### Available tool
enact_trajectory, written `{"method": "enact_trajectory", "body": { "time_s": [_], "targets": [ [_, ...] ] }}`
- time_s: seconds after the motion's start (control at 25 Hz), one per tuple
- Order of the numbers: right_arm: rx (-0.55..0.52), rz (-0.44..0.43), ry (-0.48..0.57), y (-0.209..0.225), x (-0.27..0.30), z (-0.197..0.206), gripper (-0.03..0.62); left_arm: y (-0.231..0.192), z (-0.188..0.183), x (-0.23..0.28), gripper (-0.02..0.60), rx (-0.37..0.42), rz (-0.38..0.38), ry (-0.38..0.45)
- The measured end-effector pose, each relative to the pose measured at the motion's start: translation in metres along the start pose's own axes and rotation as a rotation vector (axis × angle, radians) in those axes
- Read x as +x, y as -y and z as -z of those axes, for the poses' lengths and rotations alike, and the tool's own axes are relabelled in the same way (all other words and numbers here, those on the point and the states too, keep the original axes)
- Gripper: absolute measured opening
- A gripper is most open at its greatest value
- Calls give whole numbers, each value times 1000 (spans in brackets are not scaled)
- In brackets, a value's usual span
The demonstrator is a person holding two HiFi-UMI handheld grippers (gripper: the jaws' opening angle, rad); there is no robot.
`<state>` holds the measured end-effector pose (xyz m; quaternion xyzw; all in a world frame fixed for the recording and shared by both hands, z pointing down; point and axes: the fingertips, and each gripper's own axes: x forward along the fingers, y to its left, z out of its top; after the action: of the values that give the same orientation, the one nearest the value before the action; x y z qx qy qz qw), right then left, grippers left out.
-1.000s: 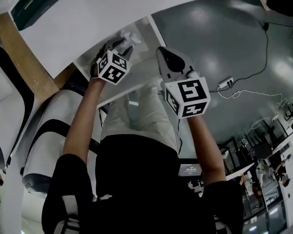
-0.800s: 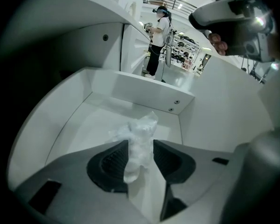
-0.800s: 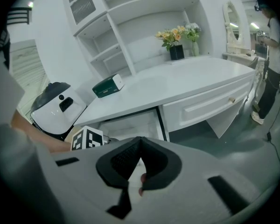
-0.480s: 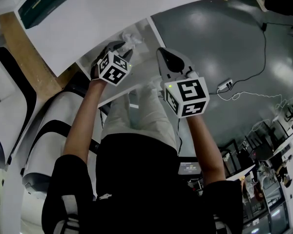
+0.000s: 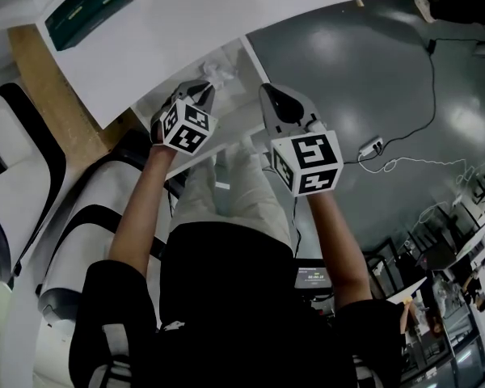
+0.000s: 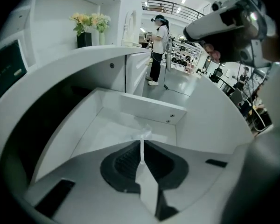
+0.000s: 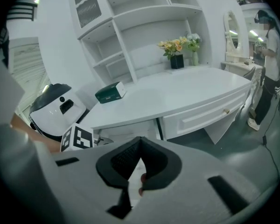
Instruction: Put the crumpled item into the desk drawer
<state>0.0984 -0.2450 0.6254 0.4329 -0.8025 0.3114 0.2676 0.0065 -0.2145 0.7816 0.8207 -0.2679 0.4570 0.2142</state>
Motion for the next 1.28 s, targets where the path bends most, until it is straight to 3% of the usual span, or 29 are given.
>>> {"method": "enact_trajectory", "body": {
  "time_s": [0.28,0.96,1.28],
  "targets": [
    [-4,35,23,2,-16,-10,-5,2,-18,-30,8,-23,2,73],
    [-27,62,108,-37,-61,-33,-4,9,-49,-114,6,-20,-71,203],
    [-45,80,160,-54,-78,-47,-5,13,-63,-152,6,23,-99,263]
  ]
}}
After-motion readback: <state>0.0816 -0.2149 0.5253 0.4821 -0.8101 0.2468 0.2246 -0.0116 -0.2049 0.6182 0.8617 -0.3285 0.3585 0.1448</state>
